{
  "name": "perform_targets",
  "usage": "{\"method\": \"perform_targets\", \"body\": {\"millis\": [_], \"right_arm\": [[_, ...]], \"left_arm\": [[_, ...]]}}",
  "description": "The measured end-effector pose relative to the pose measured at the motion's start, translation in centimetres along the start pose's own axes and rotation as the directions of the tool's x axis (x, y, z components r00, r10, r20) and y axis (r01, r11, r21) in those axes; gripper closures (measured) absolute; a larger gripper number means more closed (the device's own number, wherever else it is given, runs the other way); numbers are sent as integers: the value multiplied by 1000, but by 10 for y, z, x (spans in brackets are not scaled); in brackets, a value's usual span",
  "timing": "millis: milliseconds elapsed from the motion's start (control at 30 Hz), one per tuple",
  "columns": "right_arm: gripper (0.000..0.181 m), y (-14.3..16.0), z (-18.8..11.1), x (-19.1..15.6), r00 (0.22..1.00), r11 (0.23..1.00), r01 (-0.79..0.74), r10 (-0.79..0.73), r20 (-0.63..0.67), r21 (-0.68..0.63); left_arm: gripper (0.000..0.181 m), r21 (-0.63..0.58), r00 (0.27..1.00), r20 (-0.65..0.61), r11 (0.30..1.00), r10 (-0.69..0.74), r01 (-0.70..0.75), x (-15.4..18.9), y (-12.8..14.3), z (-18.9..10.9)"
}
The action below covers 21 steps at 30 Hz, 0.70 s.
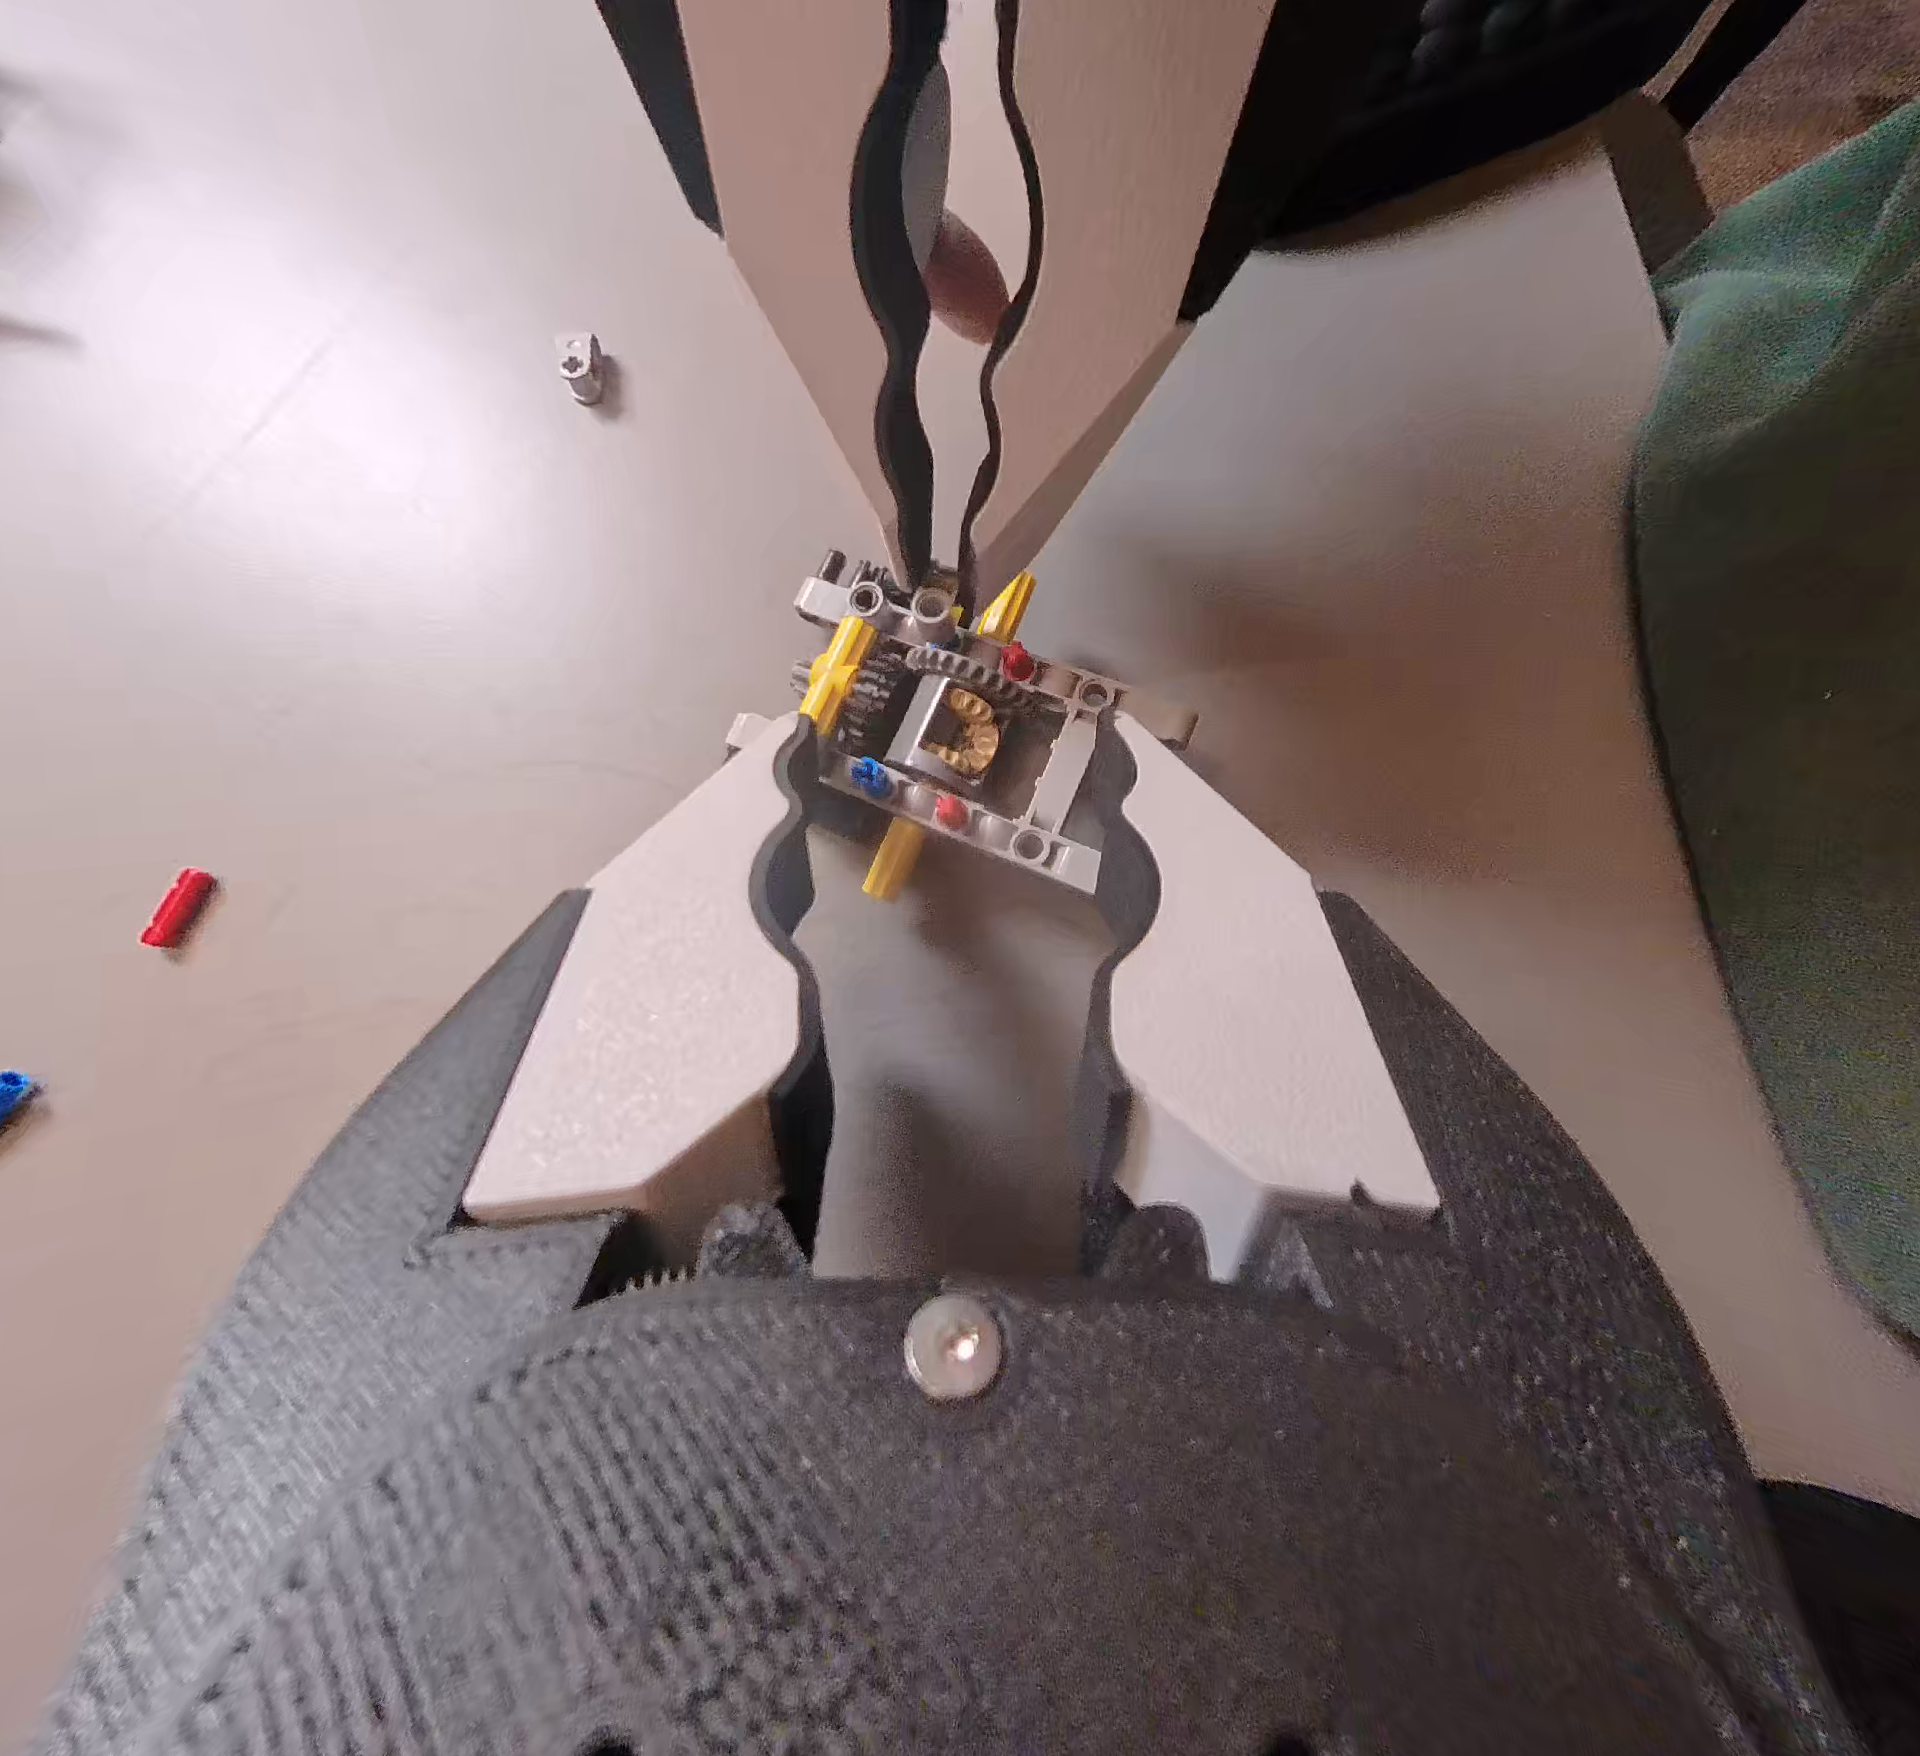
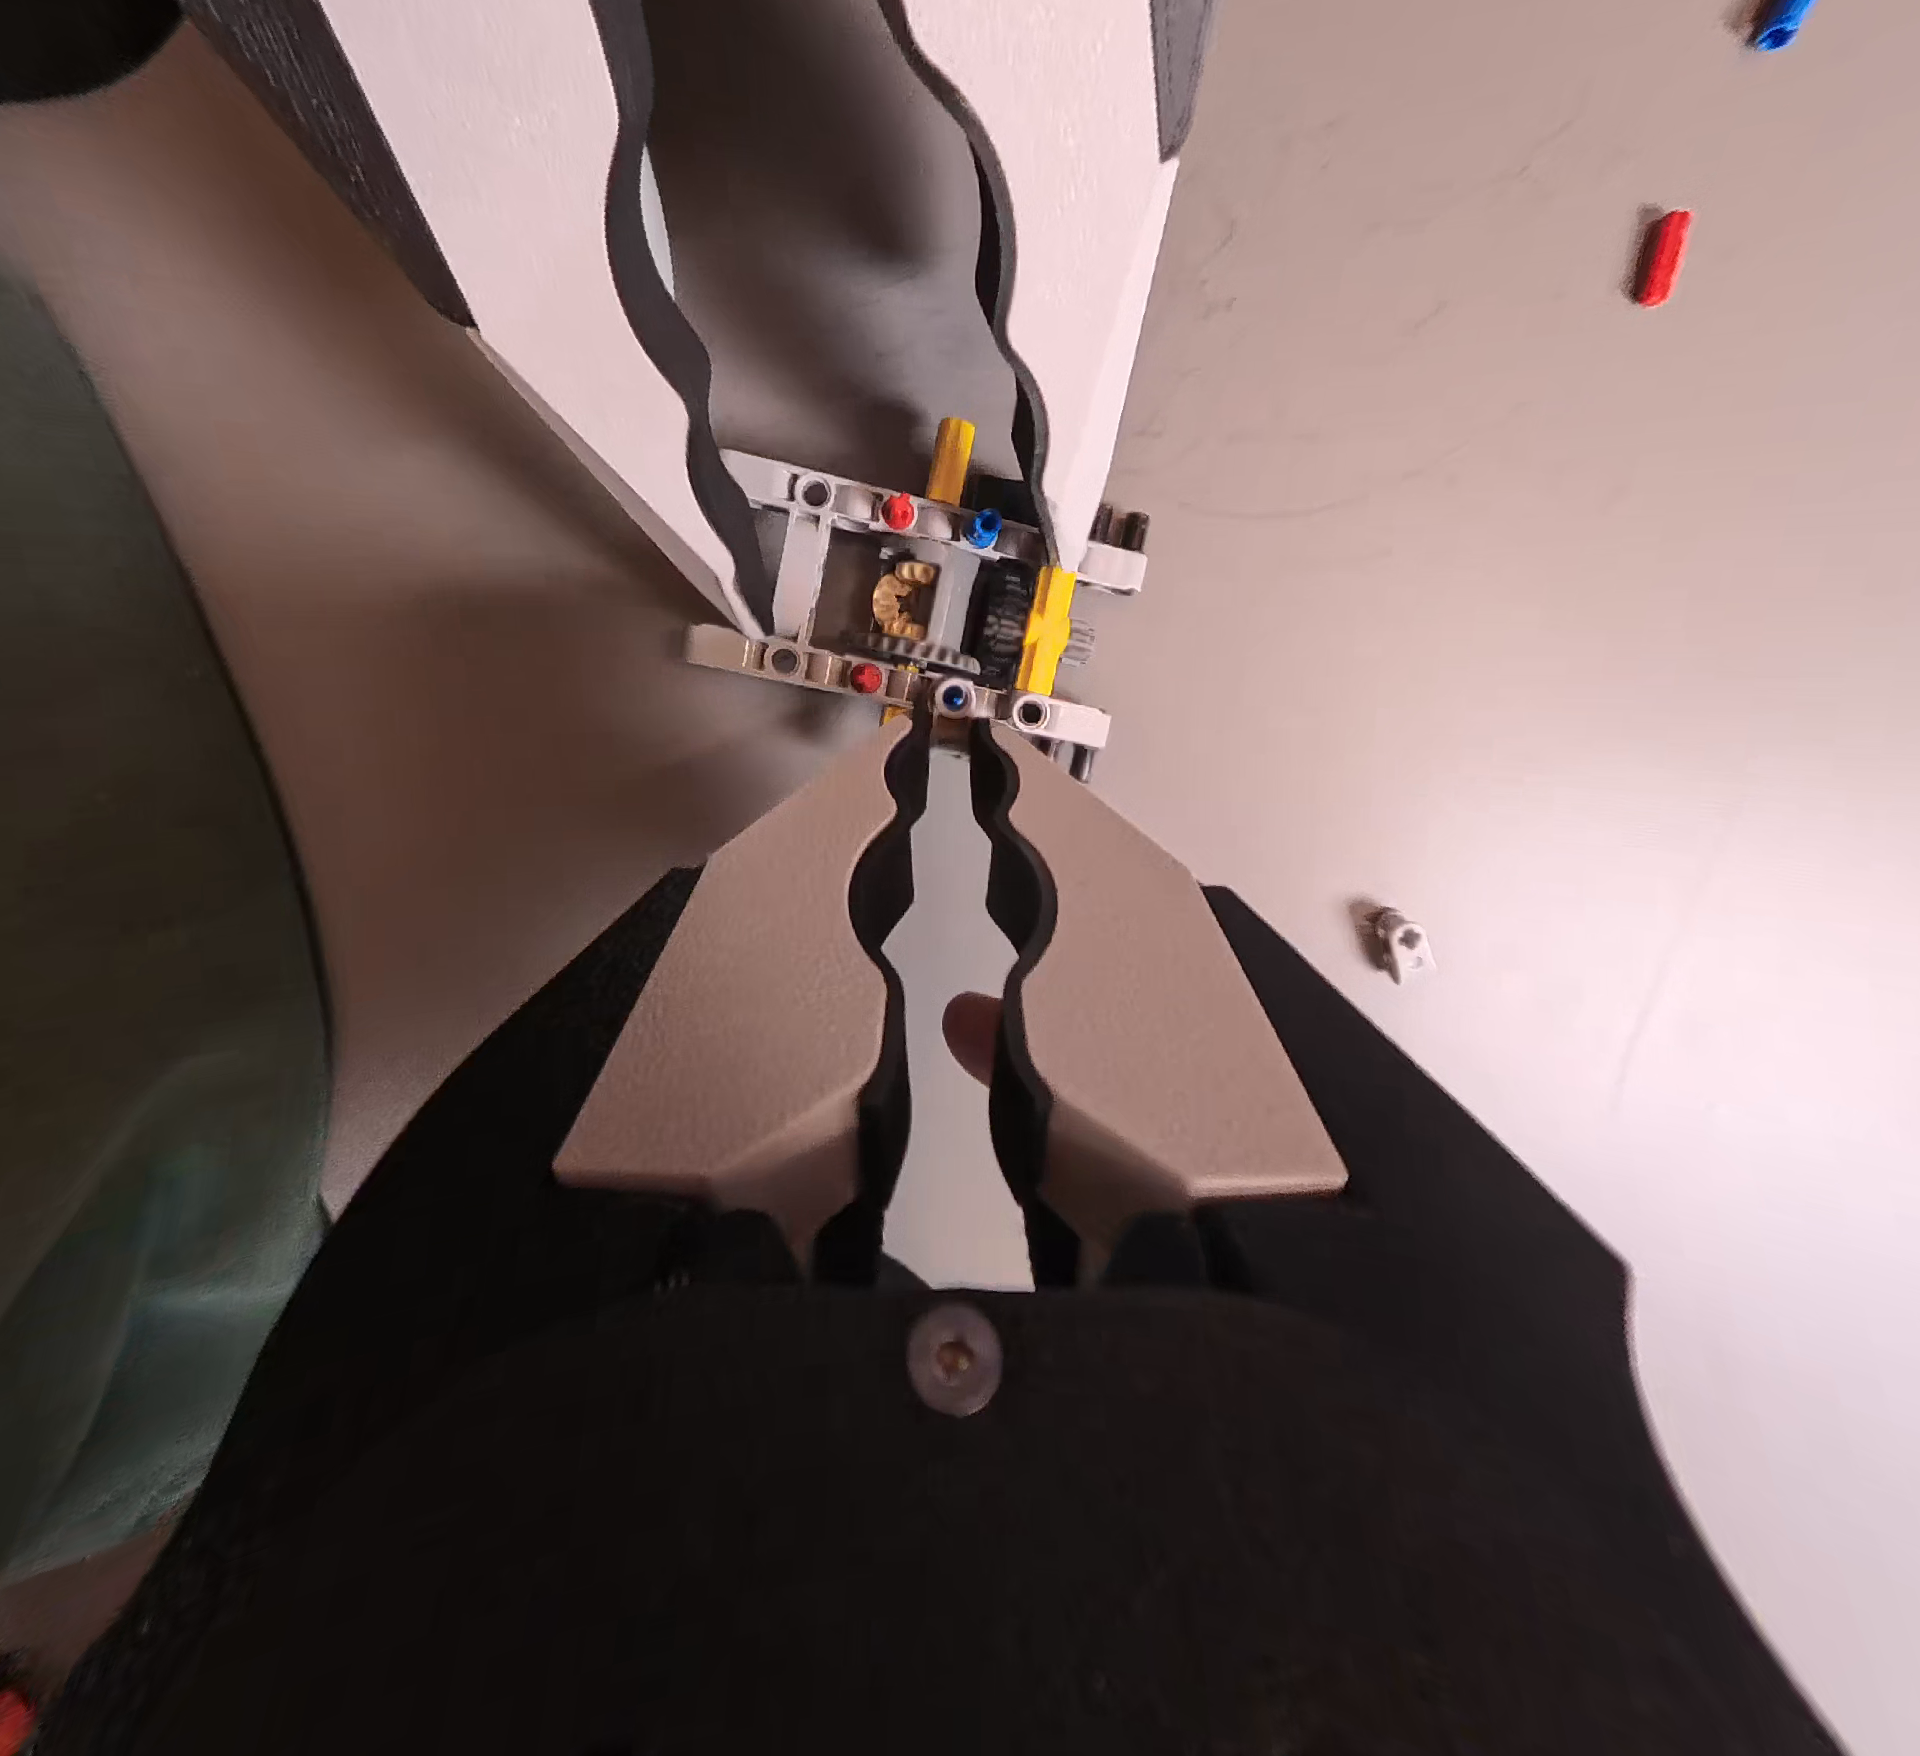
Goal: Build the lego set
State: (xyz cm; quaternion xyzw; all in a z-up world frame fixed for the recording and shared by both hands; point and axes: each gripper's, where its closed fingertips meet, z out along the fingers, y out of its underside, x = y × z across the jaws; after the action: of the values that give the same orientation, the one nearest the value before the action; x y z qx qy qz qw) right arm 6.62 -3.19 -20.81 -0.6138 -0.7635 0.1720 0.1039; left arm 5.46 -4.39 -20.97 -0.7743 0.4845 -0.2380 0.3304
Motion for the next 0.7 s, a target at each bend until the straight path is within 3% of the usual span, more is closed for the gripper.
{"method": "perform_targets", "body": {"millis": [67,100,467,700], "right_arm": [[175,2,1,-1,1000,999,10,-10,-4,-43],[175,-1,1,-1,1000,999,8,-8,-7,-37],[175,0,0,-2,1000,1000,11,-11,-9,-22],[175,-16,-14,-9,998,987,69,-68,-13,145]], "left_arm": [[129,17,1000,-14,1000,-6,6,3,0,0],[139,19,1000,-21,1000,-3,4,5,1,1],[139,69,1000,-22,998,-2,4,6,-2,-1],[153,233,999,-42,972,-24,33,2,-24,-17]]}}
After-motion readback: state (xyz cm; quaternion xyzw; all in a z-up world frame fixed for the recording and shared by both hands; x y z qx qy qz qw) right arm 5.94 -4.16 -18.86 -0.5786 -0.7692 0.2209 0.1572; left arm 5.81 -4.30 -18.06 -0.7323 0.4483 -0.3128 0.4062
